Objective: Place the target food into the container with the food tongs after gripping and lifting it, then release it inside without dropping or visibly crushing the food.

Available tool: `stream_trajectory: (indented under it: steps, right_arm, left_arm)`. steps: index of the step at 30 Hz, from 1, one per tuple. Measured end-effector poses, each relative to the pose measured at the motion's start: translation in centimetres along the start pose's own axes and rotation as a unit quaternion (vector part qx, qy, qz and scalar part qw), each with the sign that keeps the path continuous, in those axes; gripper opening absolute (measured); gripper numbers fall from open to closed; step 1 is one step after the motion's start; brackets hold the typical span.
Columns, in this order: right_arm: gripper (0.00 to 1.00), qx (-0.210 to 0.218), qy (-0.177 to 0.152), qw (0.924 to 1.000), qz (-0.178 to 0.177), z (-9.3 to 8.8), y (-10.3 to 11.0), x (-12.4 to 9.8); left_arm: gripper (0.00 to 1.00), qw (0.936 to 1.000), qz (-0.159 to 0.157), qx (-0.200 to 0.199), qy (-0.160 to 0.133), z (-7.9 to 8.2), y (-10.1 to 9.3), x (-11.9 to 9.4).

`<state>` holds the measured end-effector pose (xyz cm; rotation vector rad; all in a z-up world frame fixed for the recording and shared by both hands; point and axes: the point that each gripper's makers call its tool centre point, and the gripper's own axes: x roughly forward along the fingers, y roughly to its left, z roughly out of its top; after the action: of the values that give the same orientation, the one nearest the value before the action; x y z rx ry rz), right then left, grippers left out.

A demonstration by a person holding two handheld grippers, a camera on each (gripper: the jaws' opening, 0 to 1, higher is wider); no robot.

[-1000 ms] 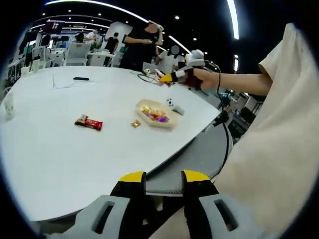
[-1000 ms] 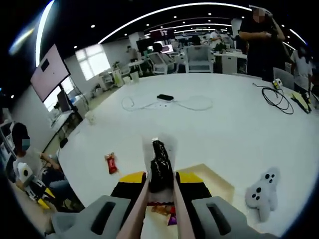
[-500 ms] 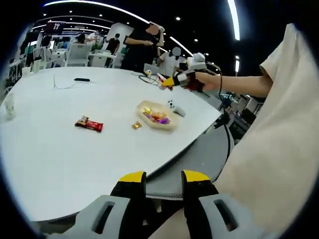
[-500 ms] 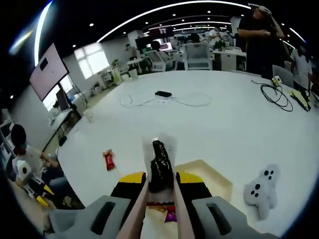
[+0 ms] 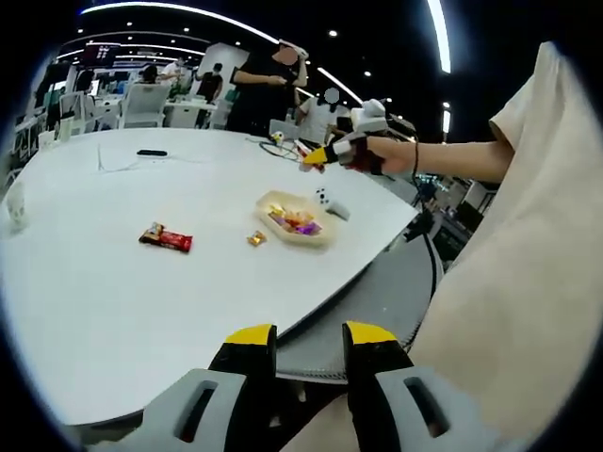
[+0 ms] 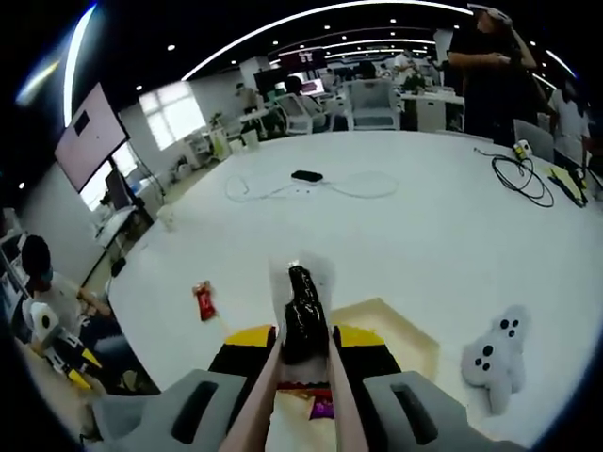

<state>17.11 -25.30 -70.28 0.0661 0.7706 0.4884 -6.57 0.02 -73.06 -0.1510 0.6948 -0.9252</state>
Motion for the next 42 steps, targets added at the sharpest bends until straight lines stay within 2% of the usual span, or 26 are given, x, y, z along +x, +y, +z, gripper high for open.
stream_trajectory:
  steps: [5,16,21,25,42]
  right_arm:
    - [0.23,0.001,-0.002,1.0,-0.006,0.3,-0.4,0.0]
    - [0.24,0.02,0.002,0.9998,-0.008,-0.5,-0.8,0.0]
    - [0.24,0.041,-0.01,0.9991,-0.01,-0.3,-1.4,-0.4]
    - [0.24,0.03,-0.006,0.9995,-0.012,-0.4,-1.3,-0.4]
    - [0.25,0.034,0.001,0.9992,-0.019,-1.0,-1.8,-0.3]
  left_arm:
    - [0.27,1.0,0.003,-0.001,-0.003,0.1,0.1,0.1]
    - [0.27,1.0,0.0,-0.001,-0.001,0.1,-0.2,0.4]
    - [0.27,1.0,-0.002,0.001,0.002,0.0,-0.4,0.5]
    - [0.27,1.0,-0.003,0.003,0.002,0.1,-0.3,0.6]
    - [0.27,1.0,-0.003,-0.002,0.004,-0.3,-0.3,0.7]
